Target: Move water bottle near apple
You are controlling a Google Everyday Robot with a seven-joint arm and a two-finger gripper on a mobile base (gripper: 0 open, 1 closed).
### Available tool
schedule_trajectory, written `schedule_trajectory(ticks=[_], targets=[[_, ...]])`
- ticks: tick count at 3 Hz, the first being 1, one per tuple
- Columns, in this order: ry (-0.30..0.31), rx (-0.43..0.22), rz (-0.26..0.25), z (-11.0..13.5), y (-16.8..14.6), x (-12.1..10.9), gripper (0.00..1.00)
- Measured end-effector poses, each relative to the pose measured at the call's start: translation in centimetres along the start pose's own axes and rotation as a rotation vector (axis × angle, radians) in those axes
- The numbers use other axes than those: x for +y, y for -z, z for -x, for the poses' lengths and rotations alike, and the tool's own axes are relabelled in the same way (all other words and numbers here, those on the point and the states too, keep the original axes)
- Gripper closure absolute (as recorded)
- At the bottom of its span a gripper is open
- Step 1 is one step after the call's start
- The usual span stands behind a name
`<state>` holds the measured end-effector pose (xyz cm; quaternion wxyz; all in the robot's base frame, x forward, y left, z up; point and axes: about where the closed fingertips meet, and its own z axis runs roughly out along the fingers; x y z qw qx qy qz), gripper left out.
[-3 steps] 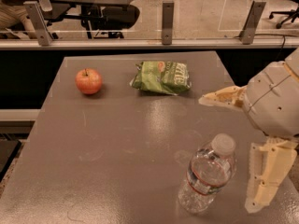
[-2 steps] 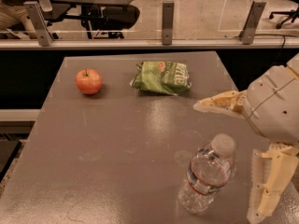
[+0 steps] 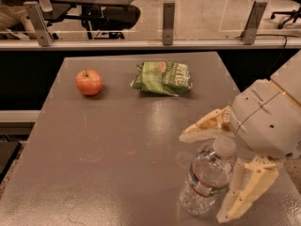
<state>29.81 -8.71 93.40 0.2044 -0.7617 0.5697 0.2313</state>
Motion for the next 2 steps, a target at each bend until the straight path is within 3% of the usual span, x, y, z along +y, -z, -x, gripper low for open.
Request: schedule_trajectory(ticks=[2], targets=[[-0.001, 0.021, -0.009, 1.4, 0.4, -1.2, 0.72]])
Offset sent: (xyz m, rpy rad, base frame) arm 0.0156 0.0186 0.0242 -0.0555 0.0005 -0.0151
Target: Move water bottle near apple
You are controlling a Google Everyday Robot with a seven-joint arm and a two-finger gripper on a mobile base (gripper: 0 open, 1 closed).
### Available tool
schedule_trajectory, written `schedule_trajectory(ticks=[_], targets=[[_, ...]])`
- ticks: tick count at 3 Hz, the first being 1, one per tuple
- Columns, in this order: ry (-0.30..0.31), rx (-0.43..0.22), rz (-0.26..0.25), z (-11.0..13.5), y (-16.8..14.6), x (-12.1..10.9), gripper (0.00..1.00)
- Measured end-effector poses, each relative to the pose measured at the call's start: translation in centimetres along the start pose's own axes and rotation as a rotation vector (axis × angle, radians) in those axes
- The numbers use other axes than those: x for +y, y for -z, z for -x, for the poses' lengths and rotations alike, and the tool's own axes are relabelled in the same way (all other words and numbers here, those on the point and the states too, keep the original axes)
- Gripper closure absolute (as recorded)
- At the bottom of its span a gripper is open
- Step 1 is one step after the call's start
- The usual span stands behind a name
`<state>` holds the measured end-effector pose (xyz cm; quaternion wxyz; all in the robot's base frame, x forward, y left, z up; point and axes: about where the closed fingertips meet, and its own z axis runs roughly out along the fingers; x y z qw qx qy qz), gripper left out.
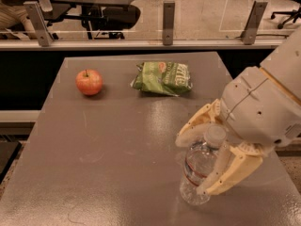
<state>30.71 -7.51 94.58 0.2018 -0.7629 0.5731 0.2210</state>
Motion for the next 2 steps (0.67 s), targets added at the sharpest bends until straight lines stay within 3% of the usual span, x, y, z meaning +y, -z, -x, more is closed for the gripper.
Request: schedule_trajectory(ticks=[1, 2], targets=[[-0.006, 0.001, -0.022, 2.5, 0.7, -3.1, 0.95], [-0.010, -0.028, -0.046, 6.2, 1.0, -7.2, 1.00]])
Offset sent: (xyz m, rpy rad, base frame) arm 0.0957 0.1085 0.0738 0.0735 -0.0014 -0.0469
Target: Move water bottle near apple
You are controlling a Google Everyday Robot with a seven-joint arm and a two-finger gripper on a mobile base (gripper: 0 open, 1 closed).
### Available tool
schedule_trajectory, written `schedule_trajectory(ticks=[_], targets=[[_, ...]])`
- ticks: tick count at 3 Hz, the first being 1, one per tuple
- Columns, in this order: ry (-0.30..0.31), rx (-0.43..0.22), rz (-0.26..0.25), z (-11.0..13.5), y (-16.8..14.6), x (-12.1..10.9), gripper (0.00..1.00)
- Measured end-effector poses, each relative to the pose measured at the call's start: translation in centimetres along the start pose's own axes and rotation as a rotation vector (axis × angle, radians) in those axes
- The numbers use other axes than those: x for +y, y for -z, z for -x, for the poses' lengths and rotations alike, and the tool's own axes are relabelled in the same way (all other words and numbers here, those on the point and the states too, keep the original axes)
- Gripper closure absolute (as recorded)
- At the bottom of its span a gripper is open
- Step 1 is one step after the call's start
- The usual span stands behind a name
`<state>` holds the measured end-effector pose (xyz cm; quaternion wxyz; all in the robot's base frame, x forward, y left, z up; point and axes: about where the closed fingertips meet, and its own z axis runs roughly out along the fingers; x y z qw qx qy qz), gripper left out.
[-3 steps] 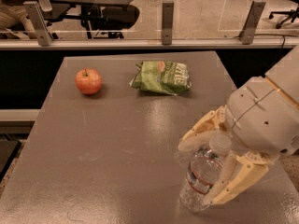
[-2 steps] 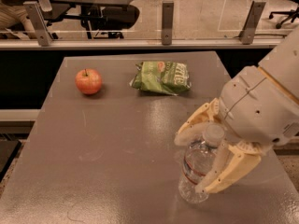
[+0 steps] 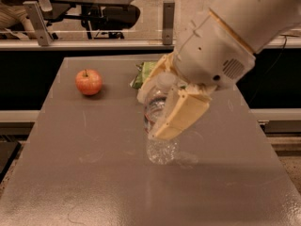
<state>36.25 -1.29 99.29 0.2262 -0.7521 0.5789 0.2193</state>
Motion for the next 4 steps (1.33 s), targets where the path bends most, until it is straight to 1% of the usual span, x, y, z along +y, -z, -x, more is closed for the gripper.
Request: schedule_trajectory(ticks=[1, 2, 3, 4], targets=[[0.005, -0.045, -0.024, 3.7, -0.9, -4.4, 1.00], [0.013, -0.063, -0.039, 5.9, -2.6, -9.0, 1.00], [0.011, -0.051, -0.029, 6.1, -4.6, -12.8, 1.00], [0.008, -0.030, -0.012, 5.1, -6.7, -15.7, 1.00]])
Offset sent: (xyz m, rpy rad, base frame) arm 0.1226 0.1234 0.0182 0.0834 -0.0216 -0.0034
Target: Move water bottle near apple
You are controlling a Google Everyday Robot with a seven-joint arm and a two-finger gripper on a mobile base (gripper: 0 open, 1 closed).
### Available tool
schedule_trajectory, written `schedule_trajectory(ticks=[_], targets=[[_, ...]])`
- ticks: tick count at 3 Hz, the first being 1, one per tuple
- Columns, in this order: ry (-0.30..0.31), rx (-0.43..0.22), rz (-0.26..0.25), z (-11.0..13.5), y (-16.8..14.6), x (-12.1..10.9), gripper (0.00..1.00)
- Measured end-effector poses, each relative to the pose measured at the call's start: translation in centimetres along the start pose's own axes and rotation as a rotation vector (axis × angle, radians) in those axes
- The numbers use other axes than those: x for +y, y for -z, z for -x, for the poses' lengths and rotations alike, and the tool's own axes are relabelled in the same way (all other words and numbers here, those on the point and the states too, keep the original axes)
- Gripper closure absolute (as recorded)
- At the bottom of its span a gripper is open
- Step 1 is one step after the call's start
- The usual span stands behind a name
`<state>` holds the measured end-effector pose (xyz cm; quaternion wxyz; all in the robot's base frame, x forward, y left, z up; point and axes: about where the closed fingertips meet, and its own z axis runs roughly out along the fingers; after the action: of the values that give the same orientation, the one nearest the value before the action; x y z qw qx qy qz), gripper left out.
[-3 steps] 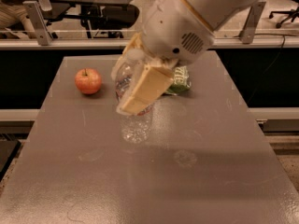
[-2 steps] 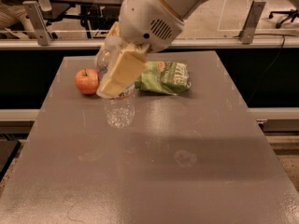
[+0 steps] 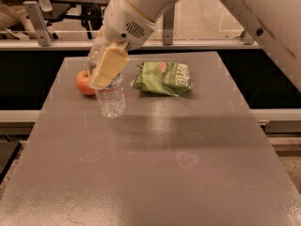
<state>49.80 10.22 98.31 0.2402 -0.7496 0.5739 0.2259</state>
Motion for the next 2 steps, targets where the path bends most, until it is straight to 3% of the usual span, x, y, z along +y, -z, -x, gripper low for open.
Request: schedule_trajectory(ticks=[2], targets=[[-0.004, 0.004, 0.015, -0.6, -2.0, -3.8, 1.00]])
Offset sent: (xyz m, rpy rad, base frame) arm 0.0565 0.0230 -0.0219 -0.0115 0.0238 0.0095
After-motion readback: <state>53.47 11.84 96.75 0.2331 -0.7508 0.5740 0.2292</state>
